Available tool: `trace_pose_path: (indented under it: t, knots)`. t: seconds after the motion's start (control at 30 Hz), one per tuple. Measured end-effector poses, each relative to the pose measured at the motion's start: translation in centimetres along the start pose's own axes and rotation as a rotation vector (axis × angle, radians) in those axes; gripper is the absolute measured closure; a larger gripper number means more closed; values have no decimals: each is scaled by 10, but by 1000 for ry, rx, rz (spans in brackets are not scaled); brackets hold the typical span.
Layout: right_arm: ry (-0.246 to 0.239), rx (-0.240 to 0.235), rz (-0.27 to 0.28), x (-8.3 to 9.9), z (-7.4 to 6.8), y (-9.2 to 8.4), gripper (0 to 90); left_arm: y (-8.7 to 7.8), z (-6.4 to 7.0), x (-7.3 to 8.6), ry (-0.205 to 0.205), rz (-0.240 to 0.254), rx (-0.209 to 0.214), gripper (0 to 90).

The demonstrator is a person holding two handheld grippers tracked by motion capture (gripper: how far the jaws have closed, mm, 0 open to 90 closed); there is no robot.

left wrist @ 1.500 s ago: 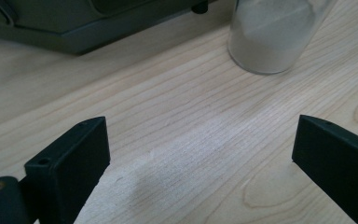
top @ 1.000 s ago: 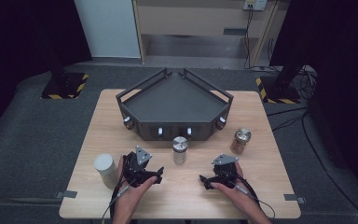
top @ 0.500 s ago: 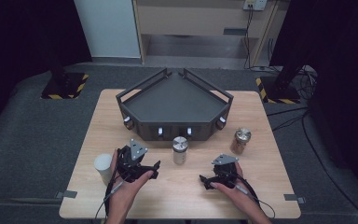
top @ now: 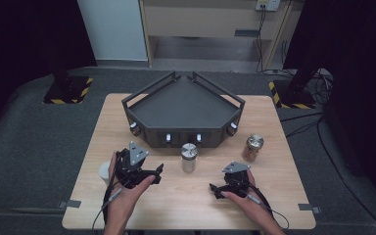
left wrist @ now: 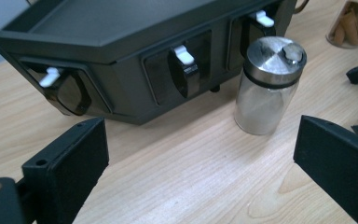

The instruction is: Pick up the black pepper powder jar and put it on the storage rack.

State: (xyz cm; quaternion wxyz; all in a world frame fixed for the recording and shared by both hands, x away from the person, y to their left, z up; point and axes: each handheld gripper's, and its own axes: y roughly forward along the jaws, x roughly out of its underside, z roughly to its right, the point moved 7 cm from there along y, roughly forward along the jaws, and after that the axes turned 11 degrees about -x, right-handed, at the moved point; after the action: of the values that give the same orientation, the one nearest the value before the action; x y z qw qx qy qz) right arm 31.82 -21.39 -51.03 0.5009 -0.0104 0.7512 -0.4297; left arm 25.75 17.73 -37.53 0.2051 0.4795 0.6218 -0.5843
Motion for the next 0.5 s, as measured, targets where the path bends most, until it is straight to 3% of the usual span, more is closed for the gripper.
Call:
trace_pose_path:
  t: [0.13,0.5]
  knots:
    - [0,0,0,0,0,0,8,-5,-6,-2,4,6,-9,19]
    - [0,0,0,0,0,0,8,-19,-24,4,-47,46,-30,19]
